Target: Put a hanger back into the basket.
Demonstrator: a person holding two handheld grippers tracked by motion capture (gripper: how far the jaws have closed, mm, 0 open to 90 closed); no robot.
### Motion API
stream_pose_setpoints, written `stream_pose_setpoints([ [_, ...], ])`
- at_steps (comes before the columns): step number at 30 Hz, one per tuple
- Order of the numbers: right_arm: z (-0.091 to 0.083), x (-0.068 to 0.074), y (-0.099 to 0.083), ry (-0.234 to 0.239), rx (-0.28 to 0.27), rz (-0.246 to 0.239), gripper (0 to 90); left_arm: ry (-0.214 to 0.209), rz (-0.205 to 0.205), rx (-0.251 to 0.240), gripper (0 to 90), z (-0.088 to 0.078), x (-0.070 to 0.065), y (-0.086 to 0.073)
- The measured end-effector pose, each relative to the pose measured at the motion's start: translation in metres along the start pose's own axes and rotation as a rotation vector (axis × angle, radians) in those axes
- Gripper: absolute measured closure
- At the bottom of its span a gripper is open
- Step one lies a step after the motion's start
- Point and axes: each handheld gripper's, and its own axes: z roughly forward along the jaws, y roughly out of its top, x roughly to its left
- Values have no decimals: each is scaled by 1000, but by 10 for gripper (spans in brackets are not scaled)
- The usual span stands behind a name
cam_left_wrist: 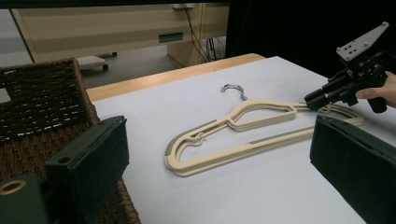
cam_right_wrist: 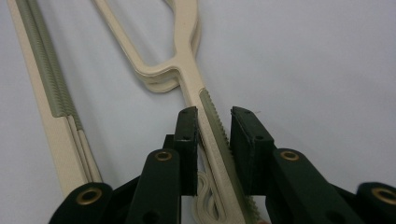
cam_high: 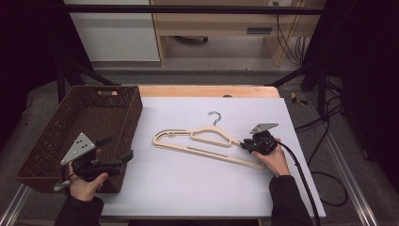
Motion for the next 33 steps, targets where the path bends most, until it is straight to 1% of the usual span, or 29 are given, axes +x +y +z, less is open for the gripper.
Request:
stream_pose_setpoints([
  [3,1,-1,-2,7,-7,-21,717,-2,4,3,45,1,-1,0],
  [5,1,-1,-2,1,-6,-35,718,-2,5,6,45,1,-1,0],
  [6,1,0,-1,-9,-7,-35,720,-2,5,7,45,1,-1,0],
  [11,0,0,-1,-5,-10,-42,732,-2,6,8,45,1,-1,0],
  [14,-1,-1,-1,10,-10,-57,745,-1,7,7,45,1,-1,0],
  [15,-3,1,0,21,-12,-46,759,-1,6,7,46,1,-1,0],
  [16,-3,1,0,21,-12,-46,759,-2,7,8,46,1,-1,0],
  [17,-4,1,0,27,-13,-56,764,-2,7,9,45,1,-1,-1],
  [18,-4,1,0,27,-13,-56,764,-3,7,9,45,1,-1,-1],
  [21,-5,3,0,27,-5,-77,771,-4,10,11,46,2,-2,-1],
  [24,-8,5,1,54,-2,-99,782,-4,11,12,46,2,-3,-1],
  [26,-9,5,1,53,-4,-100,783,-4,13,13,46,2,-3,-1],
  [28,-12,6,2,62,-9,-101,786,-6,15,14,46,3,-4,-1],
  [29,-14,7,3,65,-16,-113,788,-7,15,15,46,3,-4,-1],
  [30,-15,8,3,70,-14,-107,789,-7,15,16,46,3,-4,-1],
  [33,-19,10,4,84,-18,-117,791,-8,18,19,46,4,-5,-1],
])
